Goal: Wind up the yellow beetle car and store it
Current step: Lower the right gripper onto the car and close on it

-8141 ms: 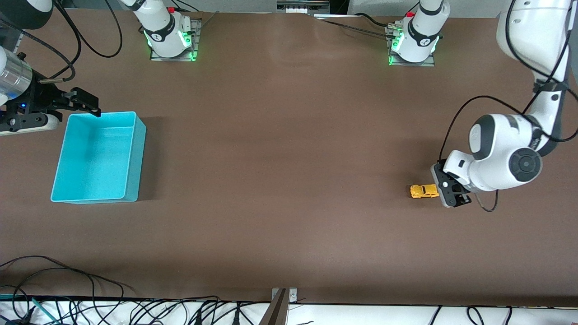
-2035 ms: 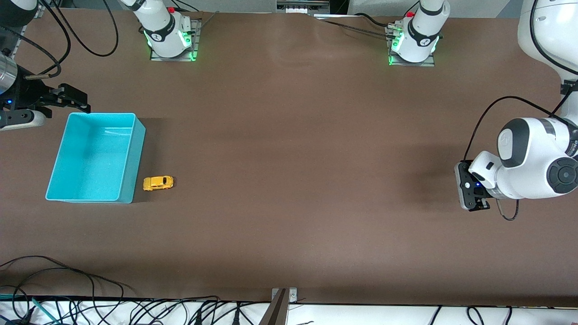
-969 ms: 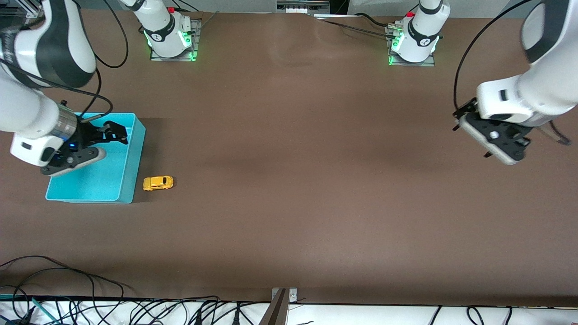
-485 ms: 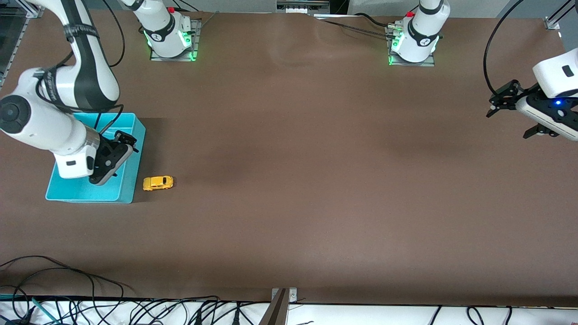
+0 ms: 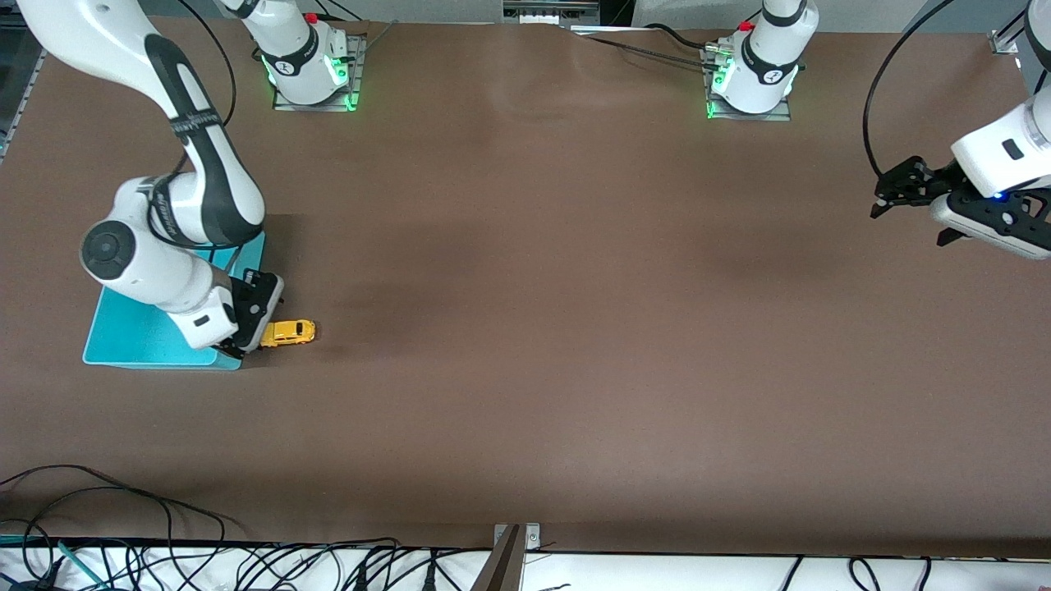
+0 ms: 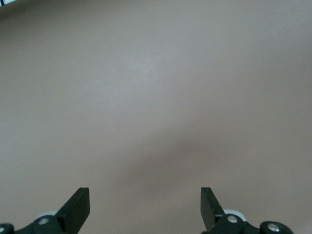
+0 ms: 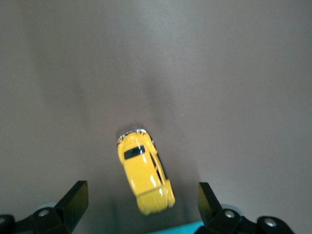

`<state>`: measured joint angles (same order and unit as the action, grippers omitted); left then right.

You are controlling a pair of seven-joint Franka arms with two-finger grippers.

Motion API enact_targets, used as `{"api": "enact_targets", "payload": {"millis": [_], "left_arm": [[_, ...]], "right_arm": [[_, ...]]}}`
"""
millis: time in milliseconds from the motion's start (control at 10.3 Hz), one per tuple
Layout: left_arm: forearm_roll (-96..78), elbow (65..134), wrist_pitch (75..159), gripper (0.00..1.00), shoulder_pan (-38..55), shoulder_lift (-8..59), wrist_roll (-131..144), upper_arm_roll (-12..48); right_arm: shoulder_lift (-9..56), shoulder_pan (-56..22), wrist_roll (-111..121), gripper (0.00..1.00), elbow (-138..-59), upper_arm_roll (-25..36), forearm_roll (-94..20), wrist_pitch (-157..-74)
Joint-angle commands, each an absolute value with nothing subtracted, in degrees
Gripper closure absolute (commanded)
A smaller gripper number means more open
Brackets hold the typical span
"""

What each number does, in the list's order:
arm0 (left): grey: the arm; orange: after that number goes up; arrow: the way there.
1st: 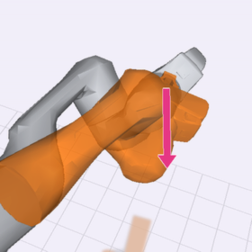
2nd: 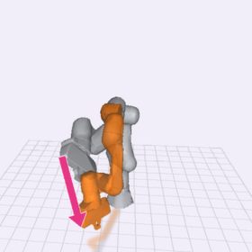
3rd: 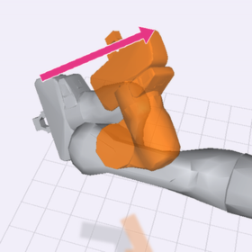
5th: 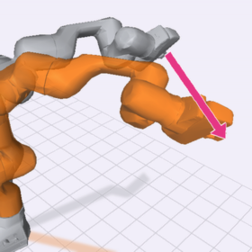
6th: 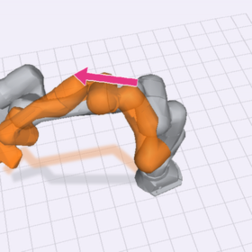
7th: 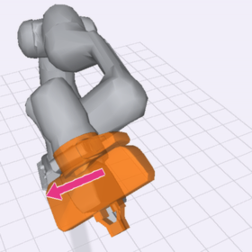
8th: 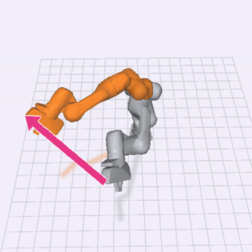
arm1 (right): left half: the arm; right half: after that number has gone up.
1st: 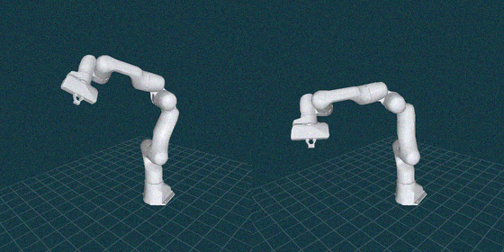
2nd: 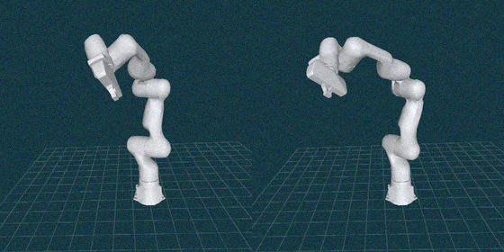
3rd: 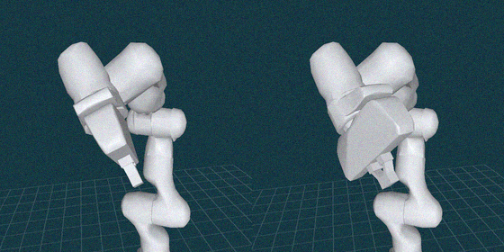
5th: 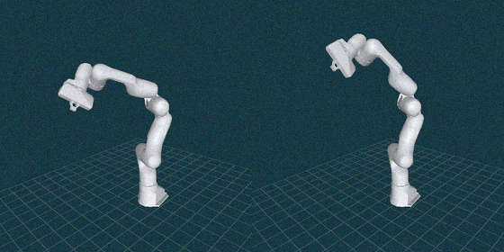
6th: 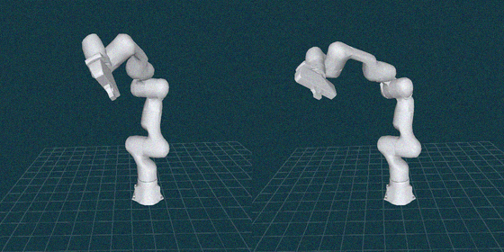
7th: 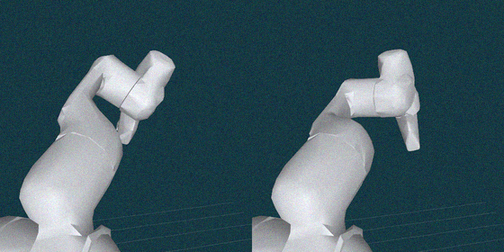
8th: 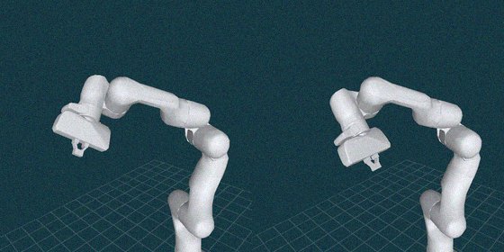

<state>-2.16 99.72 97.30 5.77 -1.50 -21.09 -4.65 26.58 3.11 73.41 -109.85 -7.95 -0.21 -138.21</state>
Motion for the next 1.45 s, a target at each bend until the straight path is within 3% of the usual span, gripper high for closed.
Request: {"api": "enact_targets", "payload": {"millis": [0,485,581,678,775,872,969,1357], "left_arm": [[-0.3,98.5,94.8,0.0,1.4,-2.5,-14.6,3.4],[-1.1,98.5,93.6,0.0,-1.0,-2.3,-11.4,4.0],[-1.1,98.4,93.6,0.0,-1.0,-2.2,-11.4,4.0],[-1.1,98.1,93.2,0.0,-0.8,-1.8,-11.4,4.0],[-1.1,96.5,91.6,0.0,-0.8,-0.9,-11.4,4.0],[-1.1,95.1,90.6,0.0,-0.7,-0.2,-11.4,4.0],[-1.1,94.4,90.6,0.0,-0.6,0.3,-11.3,4.0],[-1.1,91.2,90.0,0.0,-1.0,1.0,-11.3,3.7]], "right_arm": [[30.1,5.3,78.7,0.0,-110.5,-9.1,-0.4,-143.9],[33.0,5.3,80.9,0.0,-113.7,-9.2,-0.6,-149.9],[33.3,5.3,81.0,0.06,-113.7,-9.1,-0.6,-149.9],[33.5,5.3,81.0,0.19,-113.8,-9.1,-0.6,-149.9],[33.5,5.3,81.2,0.41,-113.9,-9.1,-0.6,-149.7],[33.1,5.3,82.4,0.67,-114.0,-9.2,-0.6,-149.4],[31.6,5.2,82.6,1.0,-114.4,-9.1,-0.6,-148.5],[19.3,6.5,85.1,1.0,-114.3,-9.1,-0.7,-131.4]]}}
